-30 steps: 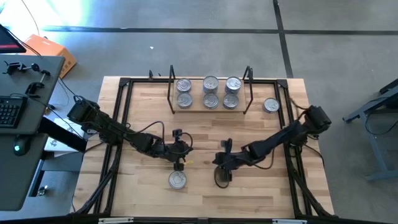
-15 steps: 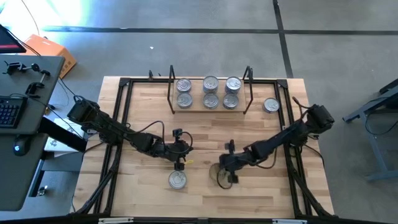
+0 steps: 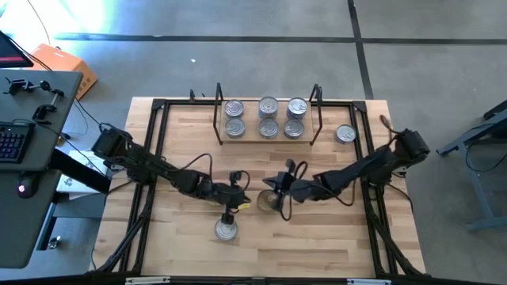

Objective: Stack canned seafood by type on shelf
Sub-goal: Stack the green tuna can on top of the other green tuna can on the shelf

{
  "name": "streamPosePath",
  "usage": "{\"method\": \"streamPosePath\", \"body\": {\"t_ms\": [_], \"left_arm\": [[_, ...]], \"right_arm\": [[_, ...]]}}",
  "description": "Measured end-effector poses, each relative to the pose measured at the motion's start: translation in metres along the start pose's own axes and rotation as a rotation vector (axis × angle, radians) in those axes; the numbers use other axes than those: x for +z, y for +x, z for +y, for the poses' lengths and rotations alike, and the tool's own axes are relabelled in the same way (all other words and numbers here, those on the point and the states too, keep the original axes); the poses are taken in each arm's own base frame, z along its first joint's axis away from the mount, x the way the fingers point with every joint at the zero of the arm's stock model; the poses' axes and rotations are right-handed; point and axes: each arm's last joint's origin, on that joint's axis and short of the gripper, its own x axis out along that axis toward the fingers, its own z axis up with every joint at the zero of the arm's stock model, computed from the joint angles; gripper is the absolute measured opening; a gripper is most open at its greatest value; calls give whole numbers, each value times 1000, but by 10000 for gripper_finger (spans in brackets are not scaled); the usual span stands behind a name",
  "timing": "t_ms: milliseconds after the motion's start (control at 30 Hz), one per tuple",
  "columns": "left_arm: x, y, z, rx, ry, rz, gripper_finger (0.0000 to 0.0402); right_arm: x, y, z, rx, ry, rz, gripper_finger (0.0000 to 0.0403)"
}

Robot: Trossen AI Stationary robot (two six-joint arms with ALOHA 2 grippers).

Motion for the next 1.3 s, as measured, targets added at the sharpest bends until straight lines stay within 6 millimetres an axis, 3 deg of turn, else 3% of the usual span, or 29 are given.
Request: {"method": "streamPosePath", "body": {"t_ms": [100, 267, 433, 767, 967, 1100, 1300], "left_arm": [[-6, 12, 6, -81, 7, 11, 39], [-7, 32, 9, -141, 198, -102, 87], [-15, 50, 16, -205, 327, -112, 109], [-24, 76, 34, -319, 372, -109, 70], [-25, 78, 41, -331, 358, -109, 9], [-24, 77, 41, -320, 351, -111, 3], [-17, 70, 44, -281, 316, -124, 1]], "right_arm": [[5, -21, 3, -9, -29, 21, 2], [7, -55, 8, -52, -59, 57, 2], [0, -70, 14, -62, -64, 89, 2], [-22, -60, 25, -56, -119, 153, 2], [-22, -59, 25, -48, -194, 164, 8], [-25, -58, 26, 56, -282, 225, 53], [-37, -54, 31, 205, -472, 306, 180]]}}
